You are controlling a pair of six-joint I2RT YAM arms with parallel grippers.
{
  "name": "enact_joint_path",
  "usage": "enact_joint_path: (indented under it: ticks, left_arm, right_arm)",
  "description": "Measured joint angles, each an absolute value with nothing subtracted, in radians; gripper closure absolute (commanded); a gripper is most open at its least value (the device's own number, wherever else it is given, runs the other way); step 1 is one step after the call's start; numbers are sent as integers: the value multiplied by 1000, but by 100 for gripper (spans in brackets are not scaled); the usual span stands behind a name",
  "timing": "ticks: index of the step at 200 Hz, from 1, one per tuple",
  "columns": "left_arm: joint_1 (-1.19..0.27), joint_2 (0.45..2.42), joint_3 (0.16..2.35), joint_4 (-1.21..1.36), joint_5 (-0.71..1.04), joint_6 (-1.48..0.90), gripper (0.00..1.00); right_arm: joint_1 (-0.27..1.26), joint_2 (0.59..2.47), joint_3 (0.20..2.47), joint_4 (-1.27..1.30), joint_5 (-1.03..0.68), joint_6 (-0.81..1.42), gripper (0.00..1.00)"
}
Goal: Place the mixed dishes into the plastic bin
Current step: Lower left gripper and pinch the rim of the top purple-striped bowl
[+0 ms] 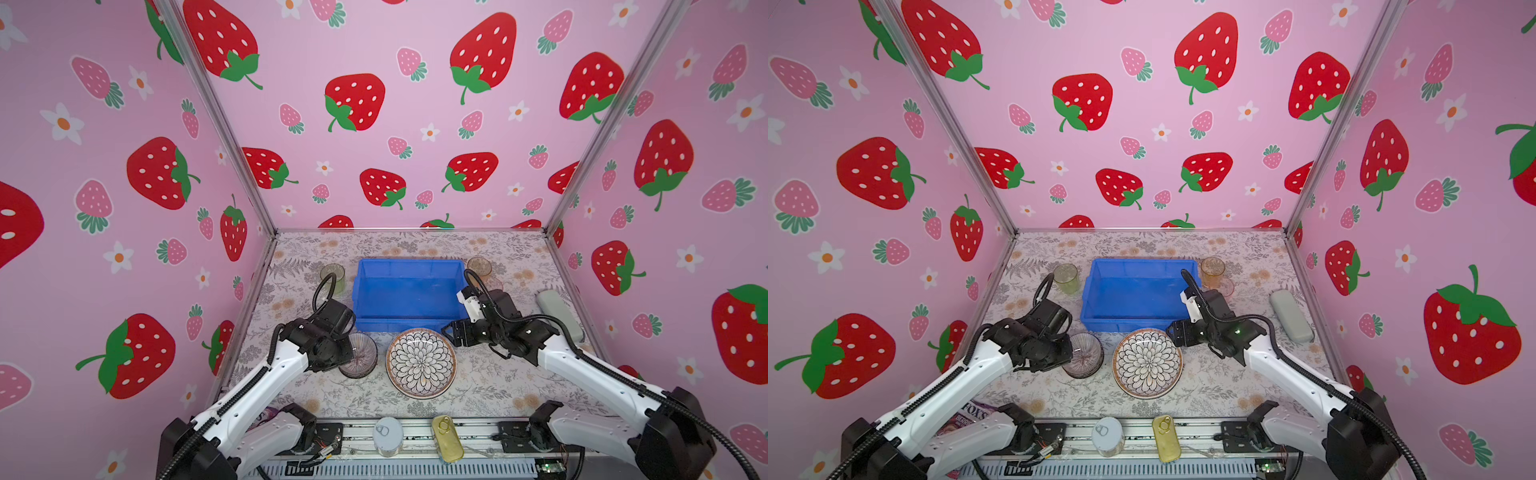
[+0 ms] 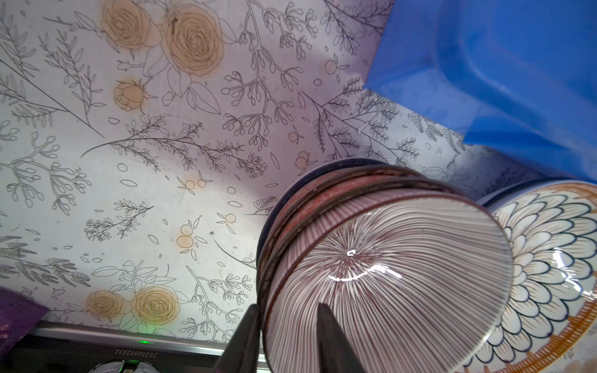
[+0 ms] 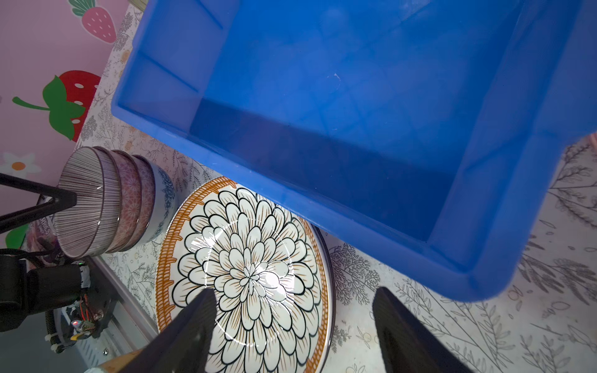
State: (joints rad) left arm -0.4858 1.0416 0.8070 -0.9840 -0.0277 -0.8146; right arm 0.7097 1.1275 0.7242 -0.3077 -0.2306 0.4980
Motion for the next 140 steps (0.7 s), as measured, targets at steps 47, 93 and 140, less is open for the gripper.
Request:
enact_joint_path:
  ticks: [47, 93, 140]
  left_arm:
    - [-489, 1041, 798, -984, -45, -817, 74]
    - [-490, 1041, 793, -983, -52, -817, 77]
    - [-490, 1042, 793, -984, -60, -817, 81]
  right_arm:
    - [710, 1132, 724, -305, -233, 498, 21]
    - [710, 1134, 724, -299, -234, 498, 21]
    - [710, 1140, 724, -293, -234, 498, 21]
